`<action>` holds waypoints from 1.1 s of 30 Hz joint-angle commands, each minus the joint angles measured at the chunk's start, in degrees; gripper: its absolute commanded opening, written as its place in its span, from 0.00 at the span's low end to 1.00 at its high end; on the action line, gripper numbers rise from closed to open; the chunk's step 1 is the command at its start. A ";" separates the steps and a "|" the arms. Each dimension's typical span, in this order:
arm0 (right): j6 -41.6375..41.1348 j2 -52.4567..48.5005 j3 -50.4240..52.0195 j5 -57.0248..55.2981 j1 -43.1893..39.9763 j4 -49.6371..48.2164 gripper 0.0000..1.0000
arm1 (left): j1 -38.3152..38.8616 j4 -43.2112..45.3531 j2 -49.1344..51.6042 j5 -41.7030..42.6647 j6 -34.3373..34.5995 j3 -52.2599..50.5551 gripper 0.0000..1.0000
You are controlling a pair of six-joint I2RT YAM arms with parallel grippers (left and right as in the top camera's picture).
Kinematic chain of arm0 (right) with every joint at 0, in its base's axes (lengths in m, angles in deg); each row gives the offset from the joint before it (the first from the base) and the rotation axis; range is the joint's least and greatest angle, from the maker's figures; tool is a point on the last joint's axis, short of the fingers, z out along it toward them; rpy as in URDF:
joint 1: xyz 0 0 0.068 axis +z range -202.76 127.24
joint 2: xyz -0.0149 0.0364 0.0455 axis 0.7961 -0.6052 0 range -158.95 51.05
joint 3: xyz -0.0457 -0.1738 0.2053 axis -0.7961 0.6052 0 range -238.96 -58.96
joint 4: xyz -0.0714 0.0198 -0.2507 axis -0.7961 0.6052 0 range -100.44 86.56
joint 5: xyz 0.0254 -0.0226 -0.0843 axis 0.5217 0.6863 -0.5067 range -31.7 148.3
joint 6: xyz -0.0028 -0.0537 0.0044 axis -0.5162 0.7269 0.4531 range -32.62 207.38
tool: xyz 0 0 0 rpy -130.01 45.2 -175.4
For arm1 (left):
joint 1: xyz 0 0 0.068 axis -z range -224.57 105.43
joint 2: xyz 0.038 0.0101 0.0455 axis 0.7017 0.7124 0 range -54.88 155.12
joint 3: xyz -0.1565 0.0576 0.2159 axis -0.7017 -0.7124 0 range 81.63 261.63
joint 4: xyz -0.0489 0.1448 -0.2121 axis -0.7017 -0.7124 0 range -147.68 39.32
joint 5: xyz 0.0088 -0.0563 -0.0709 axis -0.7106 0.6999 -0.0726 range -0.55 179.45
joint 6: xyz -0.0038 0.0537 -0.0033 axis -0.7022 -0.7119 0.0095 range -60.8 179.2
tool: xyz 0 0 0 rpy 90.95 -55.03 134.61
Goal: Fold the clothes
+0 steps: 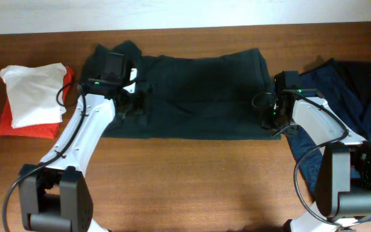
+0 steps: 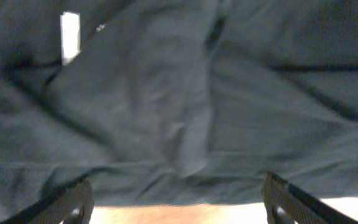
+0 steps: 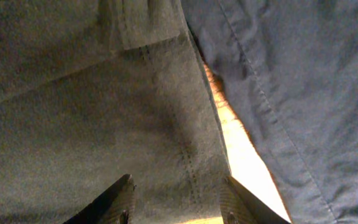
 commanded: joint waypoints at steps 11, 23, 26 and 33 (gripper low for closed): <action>0.42 -0.11 0.26 -0.94 0.11 2.08 0.49 | -25.24 2.16 8.92 -2.01 6.14 -7.06 0.78; 0.44 -0.17 0.81 -0.92 0.11 0.66 0.49 | -25.57 -4.79 11.54 -5.77 4.61 -7.04 0.55; 0.39 -1.75 3.98 -1.36 0.11 -2.95 0.49 | -25.73 -5.79 11.54 -5.46 4.63 -7.04 0.55; 0.39 -4.28 4.39 -1.81 0.11 -3.37 0.23 | -25.83 -9.18 11.54 -2.32 4.66 -5.79 0.49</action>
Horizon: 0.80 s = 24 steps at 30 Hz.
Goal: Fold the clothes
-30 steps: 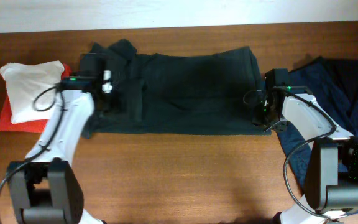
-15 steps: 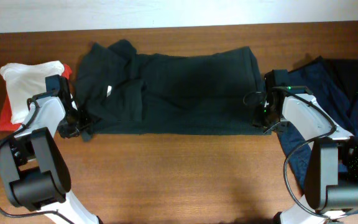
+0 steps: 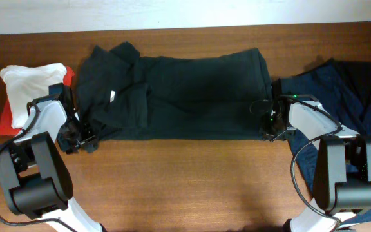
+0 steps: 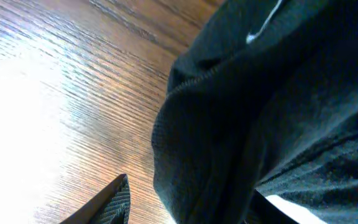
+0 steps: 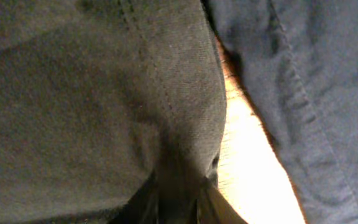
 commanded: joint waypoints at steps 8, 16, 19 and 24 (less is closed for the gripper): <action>-0.28 -1.66 0.94 -2.49 0.11 0.81 0.23 | -0.42 -5.79 0.59 0.00 -0.70 4.52 0.00; -0.28 -1.66 0.94 -2.49 0.11 10.51 0.23 | -0.44 -8.70 0.59 -30.77 -0.68 4.52 0.02; -0.72 -1.66 0.94 -2.56 0.11 16.68 0.20 | -0.52 -12.94 0.59 -30.93 1.31 4.52 0.02; -0.70 -1.64 0.94 -2.91 0.11 16.59 0.21 | -0.52 -13.88 0.59 -29.88 1.27 5.62 0.43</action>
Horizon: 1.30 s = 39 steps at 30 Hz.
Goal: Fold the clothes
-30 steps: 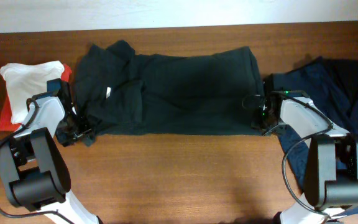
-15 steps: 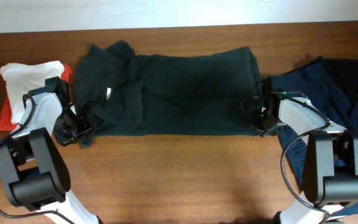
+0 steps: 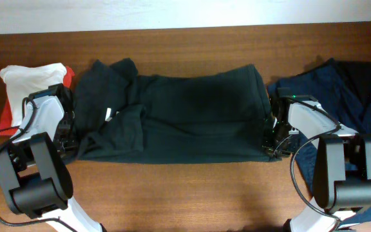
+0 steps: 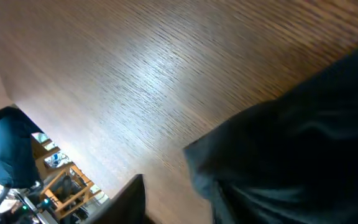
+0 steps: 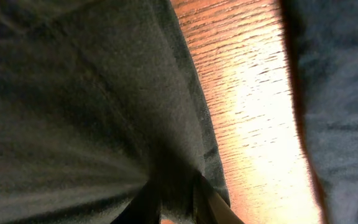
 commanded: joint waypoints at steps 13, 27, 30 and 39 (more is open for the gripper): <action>-0.68 -1.07 0.72 -2.38 0.04 -1.03 0.22 | 10.01 -4.28 -2.89 16.87 -5.33 5.05 0.33; -0.68 -1.05 0.72 -2.38 0.04 -1.01 0.22 | 10.69 -5.25 -2.89 18.64 -7.26 2.71 0.46; -0.68 -1.05 0.72 -2.40 0.04 -1.01 0.21 | 10.19 -2.54 -2.86 17.11 -6.38 -0.33 0.54; -0.68 -1.07 0.72 -2.38 0.04 -1.03 0.21 | 8.96 6.16 -2.86 10.64 -6.64 -2.21 0.01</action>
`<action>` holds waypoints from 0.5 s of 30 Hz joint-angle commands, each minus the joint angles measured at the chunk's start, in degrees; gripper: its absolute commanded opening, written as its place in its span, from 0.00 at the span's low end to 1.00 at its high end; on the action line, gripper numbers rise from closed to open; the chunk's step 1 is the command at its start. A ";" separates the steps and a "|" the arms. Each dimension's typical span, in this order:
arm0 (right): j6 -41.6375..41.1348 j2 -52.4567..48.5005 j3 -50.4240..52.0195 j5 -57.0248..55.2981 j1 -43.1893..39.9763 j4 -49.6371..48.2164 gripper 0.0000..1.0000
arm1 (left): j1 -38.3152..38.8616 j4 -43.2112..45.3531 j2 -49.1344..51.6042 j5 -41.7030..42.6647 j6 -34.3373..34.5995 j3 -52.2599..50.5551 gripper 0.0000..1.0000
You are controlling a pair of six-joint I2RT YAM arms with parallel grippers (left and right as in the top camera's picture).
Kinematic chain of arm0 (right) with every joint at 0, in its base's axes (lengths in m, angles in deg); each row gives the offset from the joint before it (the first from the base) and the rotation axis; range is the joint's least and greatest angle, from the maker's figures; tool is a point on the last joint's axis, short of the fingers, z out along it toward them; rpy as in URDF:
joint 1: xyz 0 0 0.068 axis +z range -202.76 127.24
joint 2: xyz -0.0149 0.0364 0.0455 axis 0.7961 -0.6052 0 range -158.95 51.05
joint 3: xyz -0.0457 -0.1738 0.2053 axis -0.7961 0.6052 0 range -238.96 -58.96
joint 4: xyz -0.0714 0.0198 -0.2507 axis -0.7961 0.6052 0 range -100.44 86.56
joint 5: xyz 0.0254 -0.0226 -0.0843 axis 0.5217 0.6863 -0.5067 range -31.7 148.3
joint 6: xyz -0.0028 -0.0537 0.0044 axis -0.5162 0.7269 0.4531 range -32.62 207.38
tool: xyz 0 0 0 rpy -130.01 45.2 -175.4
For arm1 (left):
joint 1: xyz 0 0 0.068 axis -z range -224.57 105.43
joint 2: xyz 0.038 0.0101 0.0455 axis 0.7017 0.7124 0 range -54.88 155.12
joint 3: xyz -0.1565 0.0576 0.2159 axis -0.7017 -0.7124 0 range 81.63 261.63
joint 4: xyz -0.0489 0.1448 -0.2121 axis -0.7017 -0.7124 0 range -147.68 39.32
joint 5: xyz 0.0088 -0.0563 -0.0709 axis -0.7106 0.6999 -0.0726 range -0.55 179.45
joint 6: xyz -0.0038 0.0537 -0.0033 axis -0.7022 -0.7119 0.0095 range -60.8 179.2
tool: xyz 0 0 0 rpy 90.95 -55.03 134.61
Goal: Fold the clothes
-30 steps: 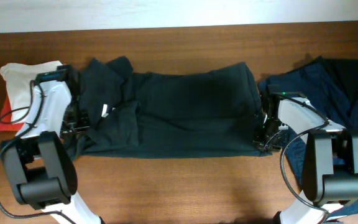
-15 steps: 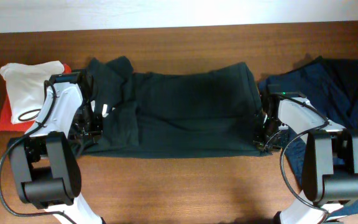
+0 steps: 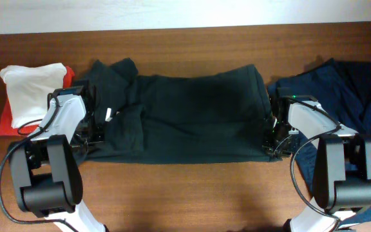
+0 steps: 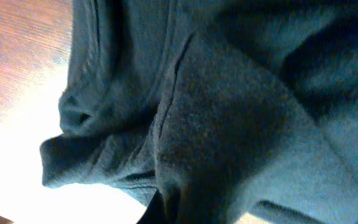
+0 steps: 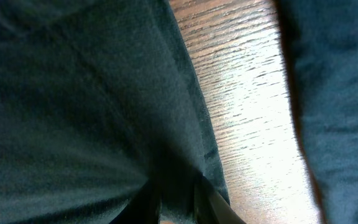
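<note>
A dark green shirt [image 3: 192, 109] lies spread across the middle of the table, its collar end bunched at the left. My left gripper [image 3: 90, 136] sits on the shirt's lower left part. In the left wrist view folded cloth [image 4: 229, 112] fills the frame and rises into the jaws, which are nearly hidden; the left gripper [image 4: 166, 214] looks shut on it. My right gripper [image 3: 269, 145] is at the shirt's lower right corner. In its wrist view the right gripper [image 5: 176, 208] has both fingers pressed close on the hem [image 5: 194, 124].
A folded white cloth [image 3: 31, 93] rests on a red one [image 3: 5, 122] at the far left. A blue garment [image 3: 346, 96] lies crumpled at the right, close to the right arm. Bare wood [image 3: 192, 193] runs along the front.
My left gripper has moved from the shirt's outer left edge to a spot a little further right, on the cloth. The right gripper and the right hem have not moved.
First both grippers were open, the left over the collar end and the right at the lower right corner. Then the left was at the lower left corner and the right was shut on the hem. Later the shirt's front edge lay nearer the table's front, where it still lies.
</note>
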 commanded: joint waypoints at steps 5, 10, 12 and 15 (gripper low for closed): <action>-0.68 -1.07 0.68 -2.14 0.04 -0.44 0.22 | -0.35 14.32 -1.36 -17.29 -12.61 -0.31 0.00; -0.68 -1.07 0.68 -2.14 0.04 -0.50 0.22 | -2.08 10.32 -1.38 -12.70 -11.56 1.60 0.56; -0.68 -1.07 0.68 -2.16 0.04 -0.50 0.22 | -1.68 -0.04 -2.38 -5.57 -5.16 5.14 0.59; -0.68 -1.07 0.68 -2.16 0.04 -0.50 0.22 | -1.62 -5.79 -2.86 -4.72 0.44 4.33 0.62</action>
